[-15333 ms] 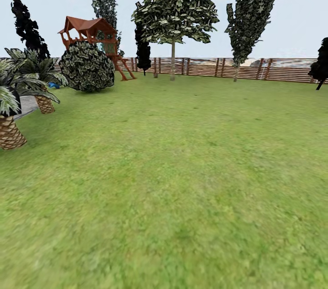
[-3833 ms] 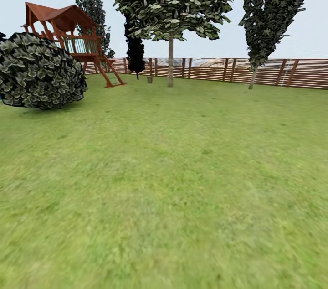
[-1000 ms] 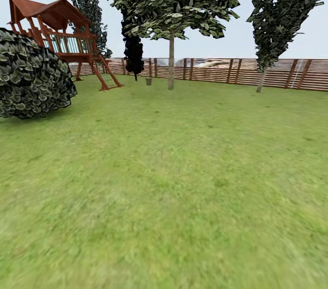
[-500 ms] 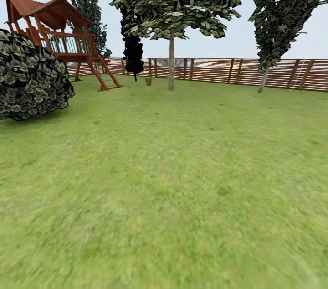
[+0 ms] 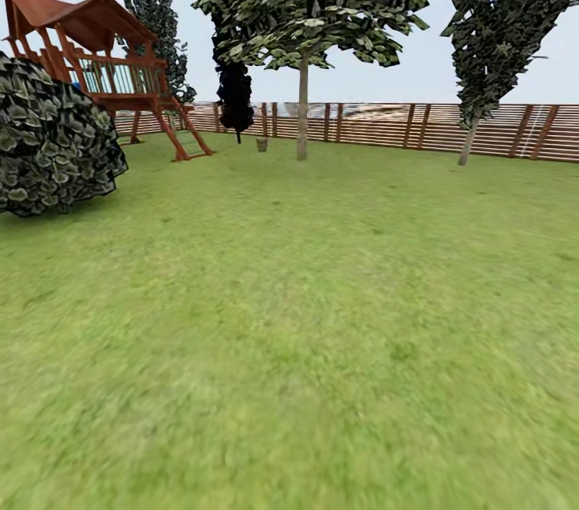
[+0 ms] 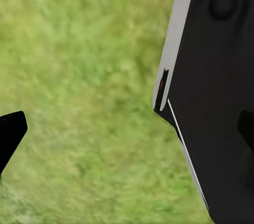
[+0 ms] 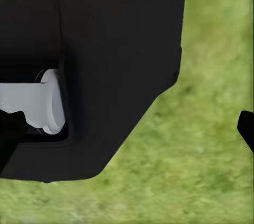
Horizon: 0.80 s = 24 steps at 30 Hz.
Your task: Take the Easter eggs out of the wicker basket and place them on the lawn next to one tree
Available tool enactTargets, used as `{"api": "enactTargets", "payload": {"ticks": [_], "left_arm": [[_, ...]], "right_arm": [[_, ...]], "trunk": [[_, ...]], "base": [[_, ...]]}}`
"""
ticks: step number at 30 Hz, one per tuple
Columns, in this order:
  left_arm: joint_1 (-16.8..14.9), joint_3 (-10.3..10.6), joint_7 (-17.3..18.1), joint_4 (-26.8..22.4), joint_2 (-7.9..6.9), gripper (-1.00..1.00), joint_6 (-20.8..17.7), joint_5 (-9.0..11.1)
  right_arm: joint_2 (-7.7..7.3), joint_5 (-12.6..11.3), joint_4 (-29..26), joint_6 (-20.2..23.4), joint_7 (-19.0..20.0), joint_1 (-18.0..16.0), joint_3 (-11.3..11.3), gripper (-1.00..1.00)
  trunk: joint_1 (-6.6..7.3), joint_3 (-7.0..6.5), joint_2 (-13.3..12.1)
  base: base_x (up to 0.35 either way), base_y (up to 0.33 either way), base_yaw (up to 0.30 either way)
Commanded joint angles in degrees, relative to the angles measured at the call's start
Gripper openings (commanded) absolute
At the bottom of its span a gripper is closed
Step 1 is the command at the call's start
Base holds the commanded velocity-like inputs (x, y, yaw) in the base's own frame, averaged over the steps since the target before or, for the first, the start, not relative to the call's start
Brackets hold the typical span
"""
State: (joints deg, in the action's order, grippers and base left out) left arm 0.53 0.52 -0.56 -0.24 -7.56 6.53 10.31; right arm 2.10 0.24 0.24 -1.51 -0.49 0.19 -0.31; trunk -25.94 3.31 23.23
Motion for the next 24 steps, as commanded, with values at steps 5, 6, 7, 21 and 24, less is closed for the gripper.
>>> {"api": "enactTargets", "payload": {"ticks": [5,6,7,21,24], "left_arm": [[0.0,0.1,-0.1,0.0,0.0,1.0,0.2,0.3],[0.0,0.1,-0.1,0.0,0.0,1.0,0.2,0.3],[0.0,0.1,-0.1,0.0,0.0,1.0,0.2,0.3],[0.0,0.1,-0.1,0.0,0.0,1.0,0.2,0.3],[0.0,0.1,-0.1,0.0,0.0,1.0,0.2,0.3]], "right_arm": [[0.01,0.0,0.0,-0.2,-0.1,0.0,0.0,1.0],[0.01,0.0,0.0,-0.2,-0.1,0.0,0.0,1.0],[0.01,0.0,0.0,-0.2,0.0,0.0,0.0,1.0],[0.02,0.0,0.0,-0.2,-0.1,0.0,0.0,1.0],[0.01,0.0,0.0,-0.2,-0.1,0.0,0.0,1.0]], "trunk": [[-0.06,0.09,0.1],[-0.06,0.09,0.1],[-0.06,0.09,0.1],[-0.06,0.09,0.1],[-0.06,0.09,0.1]], "base": [[0.337,0.0,0.0],[0.337,0.0,0.0],[0.337,0.0,0.0],[0.337,0.0,0.0],[0.337,0.0,0.0]]}}
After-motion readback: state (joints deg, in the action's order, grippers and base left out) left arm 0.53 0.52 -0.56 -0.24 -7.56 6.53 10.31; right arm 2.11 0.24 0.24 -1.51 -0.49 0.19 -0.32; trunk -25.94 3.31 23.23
